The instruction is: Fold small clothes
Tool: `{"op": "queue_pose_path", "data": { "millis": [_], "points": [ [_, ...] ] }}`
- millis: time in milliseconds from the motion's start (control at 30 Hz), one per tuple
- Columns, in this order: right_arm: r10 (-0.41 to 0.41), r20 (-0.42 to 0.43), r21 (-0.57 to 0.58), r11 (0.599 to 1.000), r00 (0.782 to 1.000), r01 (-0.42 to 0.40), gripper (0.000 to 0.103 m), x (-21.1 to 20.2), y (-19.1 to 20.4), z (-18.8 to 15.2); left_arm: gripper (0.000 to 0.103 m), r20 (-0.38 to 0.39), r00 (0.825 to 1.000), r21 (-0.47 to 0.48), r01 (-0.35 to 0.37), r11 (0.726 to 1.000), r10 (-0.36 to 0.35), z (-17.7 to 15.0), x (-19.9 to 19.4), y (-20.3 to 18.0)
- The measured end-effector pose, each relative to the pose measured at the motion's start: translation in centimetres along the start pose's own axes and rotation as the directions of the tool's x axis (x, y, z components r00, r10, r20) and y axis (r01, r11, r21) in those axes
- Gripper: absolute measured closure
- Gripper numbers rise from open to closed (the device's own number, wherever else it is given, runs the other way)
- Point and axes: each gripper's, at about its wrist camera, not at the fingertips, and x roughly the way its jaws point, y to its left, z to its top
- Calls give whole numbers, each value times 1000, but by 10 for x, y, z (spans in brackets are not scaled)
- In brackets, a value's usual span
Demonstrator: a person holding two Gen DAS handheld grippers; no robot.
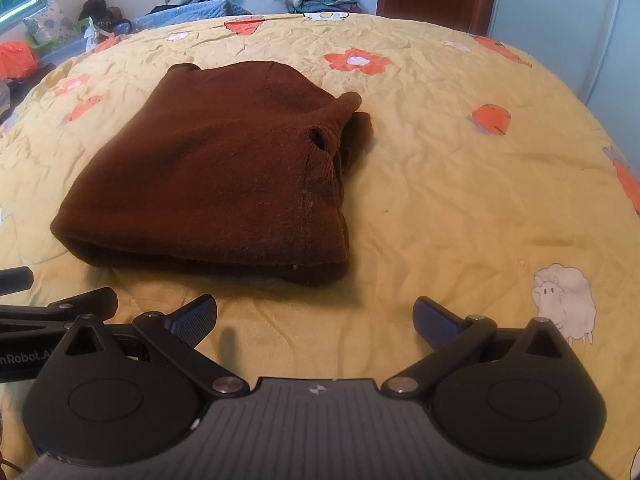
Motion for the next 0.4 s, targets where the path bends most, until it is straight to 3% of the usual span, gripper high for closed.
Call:
{"op": "queue_pose_path", "data": {
  "millis": [133,400],
  "points": [
    [10,-2,-2,1000,1000,-10,0,-1,2,-1,1,41,999,12,-36,999,36,-3,-5,-2],
    [21,37,41,999,999,-22,0,-8,-4,-1,0,42,999,29,8,1000,-9,-3,-11,2]
  ]
}}
